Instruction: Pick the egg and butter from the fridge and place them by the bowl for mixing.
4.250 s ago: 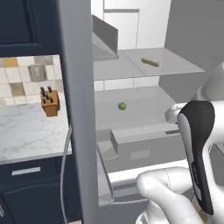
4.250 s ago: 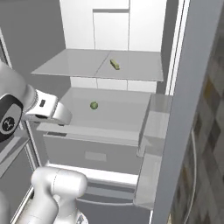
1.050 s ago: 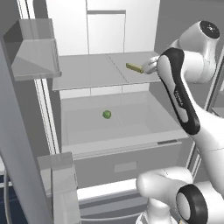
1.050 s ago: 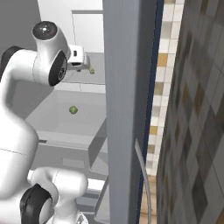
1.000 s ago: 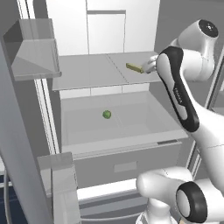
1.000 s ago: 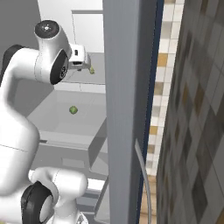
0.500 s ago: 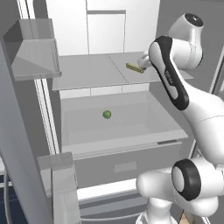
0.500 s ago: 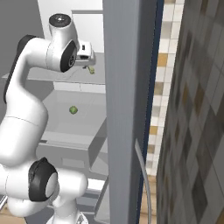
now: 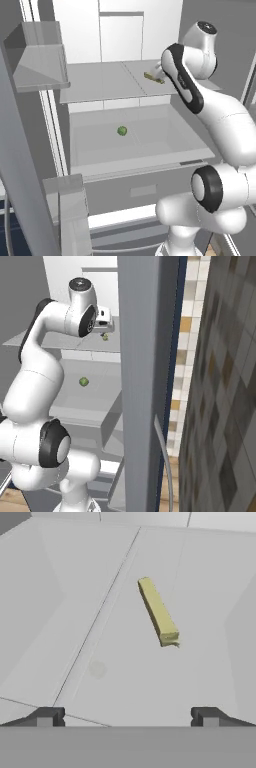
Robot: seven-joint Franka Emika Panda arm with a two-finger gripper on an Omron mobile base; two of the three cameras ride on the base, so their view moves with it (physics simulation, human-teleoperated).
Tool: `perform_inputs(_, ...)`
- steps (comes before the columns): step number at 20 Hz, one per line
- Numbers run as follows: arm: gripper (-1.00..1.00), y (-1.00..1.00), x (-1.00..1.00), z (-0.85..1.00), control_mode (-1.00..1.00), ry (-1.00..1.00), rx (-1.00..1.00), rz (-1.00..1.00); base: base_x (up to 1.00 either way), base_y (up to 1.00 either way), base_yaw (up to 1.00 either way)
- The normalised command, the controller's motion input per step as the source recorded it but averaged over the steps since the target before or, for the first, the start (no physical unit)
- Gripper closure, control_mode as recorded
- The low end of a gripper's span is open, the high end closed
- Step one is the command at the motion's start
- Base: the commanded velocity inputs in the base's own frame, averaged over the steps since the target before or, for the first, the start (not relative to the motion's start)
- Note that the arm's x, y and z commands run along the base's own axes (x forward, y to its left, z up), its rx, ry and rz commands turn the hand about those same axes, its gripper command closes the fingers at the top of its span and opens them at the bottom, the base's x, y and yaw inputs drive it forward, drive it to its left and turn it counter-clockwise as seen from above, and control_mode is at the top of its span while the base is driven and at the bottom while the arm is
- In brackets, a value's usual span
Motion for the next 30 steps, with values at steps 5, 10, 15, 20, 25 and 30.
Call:
perform_inputs(5,-1.00,0.00,0.60,-0.25,-1.00,0.00,0.00,0.00,0.00,0.00,0.00)
perform_inputs(10,-1.00,0.00,0.62,-0.22,-1.00,0.00,0.00,0.00,0.00,0.00,0.00)
perform_inputs(15,-1.00,-0.10,0.59,-0.04,-1.00,0.00,0.00,0.01,0.00,0.00,0.00)
perform_inputs(20,-1.00,-0.13,0.55,0.00,-1.00,0.00,0.00,0.01,0.00,0.00,0.00)
perform_inputs(25,-1.00,0.00,0.24,-0.06,-1.00,0.04,0.00,0.00,0.00,0.00,0.00)
perform_inputs(30,-1.00,0.00,0.03,-0.19,-1.00,0.05,0.00,0.00,0.00,0.00,0.00)
